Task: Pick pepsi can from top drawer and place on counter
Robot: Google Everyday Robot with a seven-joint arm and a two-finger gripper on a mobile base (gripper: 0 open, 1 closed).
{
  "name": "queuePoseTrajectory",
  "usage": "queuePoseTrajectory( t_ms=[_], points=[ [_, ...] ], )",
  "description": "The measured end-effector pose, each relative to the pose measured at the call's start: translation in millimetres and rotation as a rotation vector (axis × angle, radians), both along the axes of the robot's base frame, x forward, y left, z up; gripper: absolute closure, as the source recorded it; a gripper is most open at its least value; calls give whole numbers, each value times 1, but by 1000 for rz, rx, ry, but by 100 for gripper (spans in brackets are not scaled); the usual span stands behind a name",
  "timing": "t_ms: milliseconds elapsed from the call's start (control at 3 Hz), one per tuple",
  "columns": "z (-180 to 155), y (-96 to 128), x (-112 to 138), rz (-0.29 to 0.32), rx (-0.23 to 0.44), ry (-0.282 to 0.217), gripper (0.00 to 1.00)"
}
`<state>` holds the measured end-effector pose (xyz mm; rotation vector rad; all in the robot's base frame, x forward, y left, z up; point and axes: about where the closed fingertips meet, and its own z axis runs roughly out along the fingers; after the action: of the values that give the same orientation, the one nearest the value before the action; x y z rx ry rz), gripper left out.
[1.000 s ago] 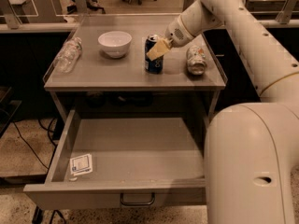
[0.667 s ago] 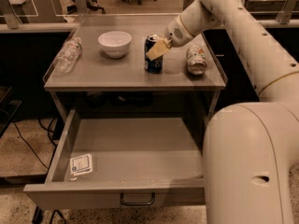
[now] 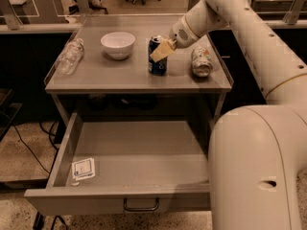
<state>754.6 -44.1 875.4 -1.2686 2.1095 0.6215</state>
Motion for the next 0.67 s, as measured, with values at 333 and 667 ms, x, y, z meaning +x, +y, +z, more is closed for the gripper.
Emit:
queuePoseTrajectory(
  t_ms=[333, 667],
  points=[
    [0, 0, 0, 0, 0, 0, 36],
    [0, 0, 0, 0, 0, 0, 13]
  ],
)
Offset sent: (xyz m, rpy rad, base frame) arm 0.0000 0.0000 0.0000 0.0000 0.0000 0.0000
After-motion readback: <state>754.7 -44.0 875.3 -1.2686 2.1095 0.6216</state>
